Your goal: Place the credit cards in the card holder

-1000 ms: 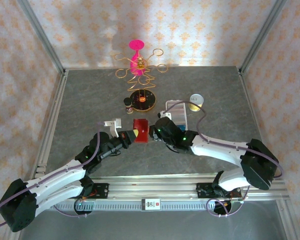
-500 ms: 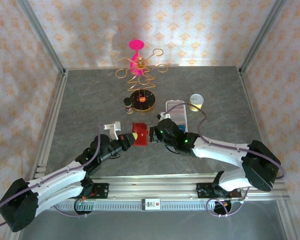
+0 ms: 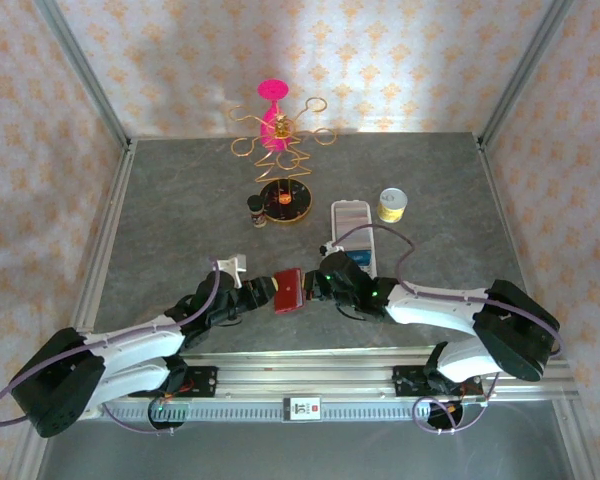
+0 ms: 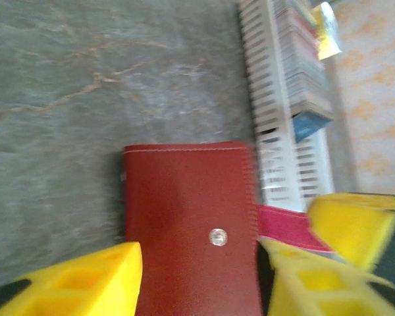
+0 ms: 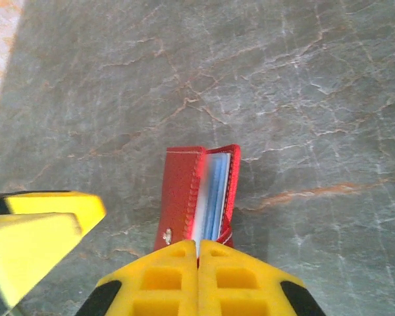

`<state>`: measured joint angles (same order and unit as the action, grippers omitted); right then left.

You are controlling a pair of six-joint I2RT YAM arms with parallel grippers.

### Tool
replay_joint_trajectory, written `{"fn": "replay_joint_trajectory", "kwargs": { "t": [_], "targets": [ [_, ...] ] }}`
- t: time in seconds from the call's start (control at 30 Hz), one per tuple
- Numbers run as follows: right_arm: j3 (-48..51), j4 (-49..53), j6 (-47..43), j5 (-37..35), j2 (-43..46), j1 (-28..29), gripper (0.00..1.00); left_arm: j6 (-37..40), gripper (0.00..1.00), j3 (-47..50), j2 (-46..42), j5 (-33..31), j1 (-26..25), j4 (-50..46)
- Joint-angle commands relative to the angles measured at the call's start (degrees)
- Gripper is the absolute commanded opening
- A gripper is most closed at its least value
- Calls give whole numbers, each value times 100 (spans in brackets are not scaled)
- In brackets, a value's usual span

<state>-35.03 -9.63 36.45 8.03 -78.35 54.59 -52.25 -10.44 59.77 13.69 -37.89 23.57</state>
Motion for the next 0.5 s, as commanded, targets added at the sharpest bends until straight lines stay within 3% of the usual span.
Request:
{"fn": "replay_joint_trajectory", "kwargs": {
  "t": [0.0, 0.1, 0.3, 0.47],
  "targets": [
    [57, -450, 130, 208, 212, 16, 0, 65, 61, -302, -24, -644, -24, -663],
    [131, -646, 160, 359, 326, 15, 0, 138, 67, -461, -68, -849, -24, -978],
    [145, -703, 179, 399, 334, 14, 0, 218, 77, -622, -128, -403, -34, -609],
    [132, -611, 179, 261, 275, 17, 0, 324, 70, -755, 96, -547, -33, -827]
  ]
}}
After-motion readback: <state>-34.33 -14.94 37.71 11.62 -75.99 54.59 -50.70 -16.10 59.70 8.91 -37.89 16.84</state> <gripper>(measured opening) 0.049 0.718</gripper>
